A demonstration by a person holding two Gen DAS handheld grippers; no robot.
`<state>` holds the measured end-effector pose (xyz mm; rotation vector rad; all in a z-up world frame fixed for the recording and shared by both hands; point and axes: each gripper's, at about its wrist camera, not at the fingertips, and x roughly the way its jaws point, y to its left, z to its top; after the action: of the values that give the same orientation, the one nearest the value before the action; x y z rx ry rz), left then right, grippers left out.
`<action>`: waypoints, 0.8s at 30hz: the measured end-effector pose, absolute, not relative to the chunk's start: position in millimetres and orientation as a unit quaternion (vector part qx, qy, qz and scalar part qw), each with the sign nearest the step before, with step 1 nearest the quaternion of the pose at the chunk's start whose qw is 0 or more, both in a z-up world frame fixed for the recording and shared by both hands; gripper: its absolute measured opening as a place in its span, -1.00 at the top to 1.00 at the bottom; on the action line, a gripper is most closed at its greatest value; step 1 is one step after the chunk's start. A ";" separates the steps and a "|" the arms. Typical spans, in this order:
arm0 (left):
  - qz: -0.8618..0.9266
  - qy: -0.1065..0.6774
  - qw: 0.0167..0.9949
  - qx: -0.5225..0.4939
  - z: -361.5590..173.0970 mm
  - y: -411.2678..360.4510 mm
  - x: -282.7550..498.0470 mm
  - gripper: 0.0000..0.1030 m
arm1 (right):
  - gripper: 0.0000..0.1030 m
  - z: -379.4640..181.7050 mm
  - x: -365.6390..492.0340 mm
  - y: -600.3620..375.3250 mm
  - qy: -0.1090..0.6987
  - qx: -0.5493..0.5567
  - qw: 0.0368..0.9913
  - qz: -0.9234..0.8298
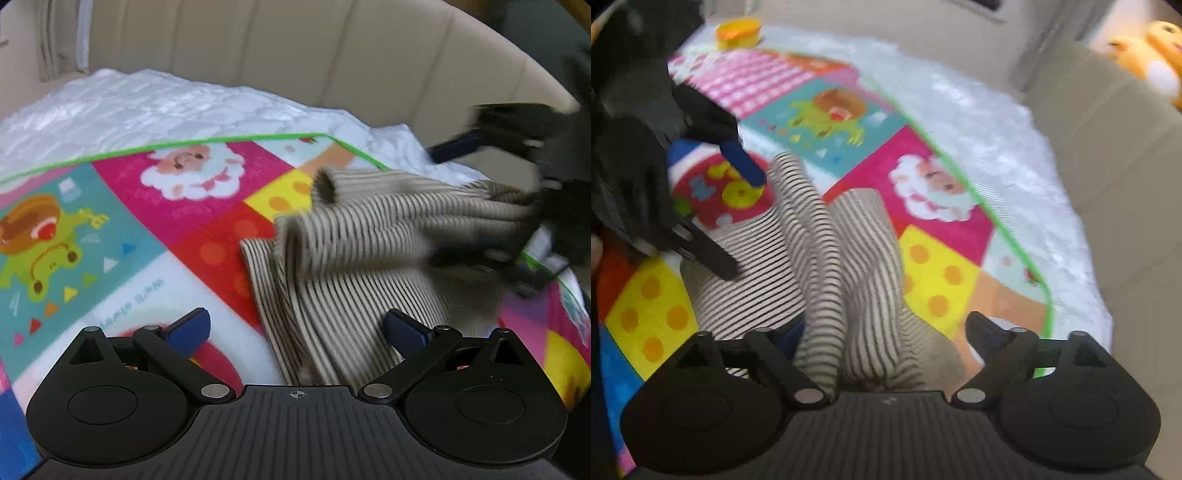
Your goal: Fold clothes
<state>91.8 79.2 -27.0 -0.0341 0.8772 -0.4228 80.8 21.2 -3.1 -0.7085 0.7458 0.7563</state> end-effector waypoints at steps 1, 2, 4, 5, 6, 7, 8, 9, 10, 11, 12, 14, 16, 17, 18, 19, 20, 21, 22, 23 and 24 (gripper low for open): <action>-0.191 0.417 0.888 -0.014 -25.0 78.0 95.2 -0.99 | -1.00 3.2 76.8 16.7 0.343 -0.320 0.814 0.343; -0.178 0.413 0.893 -0.011 -23.1 76.7 98.5 -0.99 | -1.00 8.5 70.8 12.0 0.337 -0.307 0.825 0.333; -0.155 0.405 0.901 0.005 -20.6 72.4 105.1 -0.99 | -1.00 17.2 59.9 2.0 0.328 -0.287 0.841 0.321; -0.144 0.401 0.905 0.014 -19.6 70.0 108.6 -0.99 | -1.00 20.6 54.5 -3.1 0.324 -0.278 0.846 0.319; -0.135 0.397 0.908 0.018 -19.4 68.1 112.0 -0.99 | -1.00 24.0 49.2 -8.6 0.324 -0.270 0.850 0.316; -0.130 0.395 0.909 0.019 -19.0 67.0 115.6 -0.99 | -1.00 25.8 46.5 -13.6 0.325 -0.263 0.854 0.310; -0.130 0.394 0.910 0.019 -18.4 66.1 117.6 -0.99 | -1.00 26.1 45.7 -18.0 0.327 -0.257 0.858 0.303; -0.131 0.392 0.910 0.021 -17.8 65.2 119.2 -0.99 | -1.00 26.0 46.3 -22.4 0.327 -0.247 0.864 0.293; -0.132 0.390 0.911 0.028 -17.4 63.9 120.9 -0.99 | -1.00 25.7 47.9 -26.6 0.326 -0.233 0.872 0.281; -0.133 0.388 0.911 0.035 -17.1 62.5 122.6 -0.99 | -1.00 24.4 52.0 -31.4 0.328 -0.211 0.882 0.265; -0.135 0.387 0.911 0.045 -17.4 60.7 124.5 -0.99 | -1.00 22.3 58.0 -36.6 0.330 -0.184 0.893 0.244; -0.140 0.383 0.911 0.066 -18.2 57.1 128.4 -0.99 | -1.00 11.2 75.7 -43.7 0.341 -0.130 0.909 0.202; -0.141 0.378 0.911 0.084 -21.3 53.7 134.1 -0.99 | -1.00 -6.9 92.9 -42.5 0.356 -0.093 0.915 0.164; -0.142 0.379 0.910 0.087 -24.1 52.8 137.5 -0.99 | -1.00 -18.4 100.8 -39.4 0.364 -0.087 0.916 0.145; -0.144 0.381 0.909 0.084 -27.4 52.7 141.3 -1.00 | -1.00 -30.5 108.1 -36.0 0.373 -0.088 0.915 0.129; -0.145 0.383 0.909 0.079 -30.5 52.9 144.3 -1.00 | -1.00 -42.2 113.2 -32.8 0.382 -0.093 0.912 0.117; -0.147 0.386 0.908 0.074 -33.7 53.1 147.2 -1.00 | -1.00 -54.2 117.3 -31.0 0.388 -0.096 0.910 0.107; -0.149 0.388 0.907 0.070 -36.8 53.2 150.1 -1.00 | -1.00 -65.3 119.4 -30.4 0.391 -0.094 0.910 0.100; -0.150 0.389 0.906 0.066 -39.7 53.0 152.7 -1.00 | -1.00 -73.0 119.3 -31.2 0.391 -0.084 0.912 0.093; -0.151 0.391 0.905 0.069 -42.5 52.0 155.0 -1.00 | -1.00 -78.7 118.7 -32.6 0.389 -0.070 0.915 0.088; -0.152 0.392 0.904 0.071 -45.2 51.1 157.1 -1.00 | -1.00 -82.2 117.3 -34.3 0.387 -0.055 0.917 0.083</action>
<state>157.1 51.1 -45.2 0.1457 0.8110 -0.3142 117.3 -34.3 -82.2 -0.1134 0.7972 0.1699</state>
